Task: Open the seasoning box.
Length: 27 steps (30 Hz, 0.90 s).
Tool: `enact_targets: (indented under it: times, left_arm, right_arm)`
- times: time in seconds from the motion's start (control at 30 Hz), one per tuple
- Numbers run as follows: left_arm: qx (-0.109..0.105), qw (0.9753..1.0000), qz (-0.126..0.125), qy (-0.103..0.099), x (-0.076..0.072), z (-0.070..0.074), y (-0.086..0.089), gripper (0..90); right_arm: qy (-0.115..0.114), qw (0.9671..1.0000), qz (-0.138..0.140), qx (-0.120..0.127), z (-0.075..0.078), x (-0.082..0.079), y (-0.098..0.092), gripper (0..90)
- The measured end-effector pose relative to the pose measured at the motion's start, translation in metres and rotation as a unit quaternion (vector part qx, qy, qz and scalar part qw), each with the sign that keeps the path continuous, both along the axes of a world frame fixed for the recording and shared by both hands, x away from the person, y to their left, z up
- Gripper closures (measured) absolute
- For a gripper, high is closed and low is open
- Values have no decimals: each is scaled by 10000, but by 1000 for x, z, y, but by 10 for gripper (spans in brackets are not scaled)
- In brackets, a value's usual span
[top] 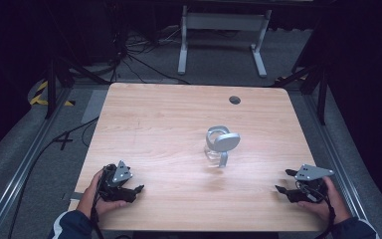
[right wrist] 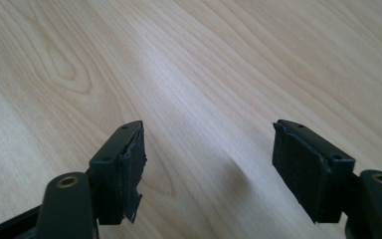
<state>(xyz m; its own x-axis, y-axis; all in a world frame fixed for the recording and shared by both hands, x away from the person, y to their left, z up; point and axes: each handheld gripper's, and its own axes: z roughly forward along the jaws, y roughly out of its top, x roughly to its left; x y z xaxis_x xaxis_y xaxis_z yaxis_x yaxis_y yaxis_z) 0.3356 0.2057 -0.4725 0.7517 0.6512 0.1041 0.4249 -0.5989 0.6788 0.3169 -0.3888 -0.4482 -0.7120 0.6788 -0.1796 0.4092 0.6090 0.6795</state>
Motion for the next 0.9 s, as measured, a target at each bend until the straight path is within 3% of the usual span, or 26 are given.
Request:
enact_targets:
  times: [0.23,0.3,0.4,0.9]
  left_arm:
    - [-408,9990,137,109,-4,-7,13,172]
    - [-556,9979,226,224,-3,-9,16,155]
    - [-574,9977,249,268,-2,-9,18,150]
    - [-535,9977,285,303,-1,-9,18,139]
  right_arm:
    - [134,9980,-323,520,-14,-12,-24,276]
    - [219,9952,-459,838,-19,-13,-32,257]
    - [196,9940,-645,856,-19,-13,-35,261]
    - [174,9937,-745,823,-19,-13,-35,243]
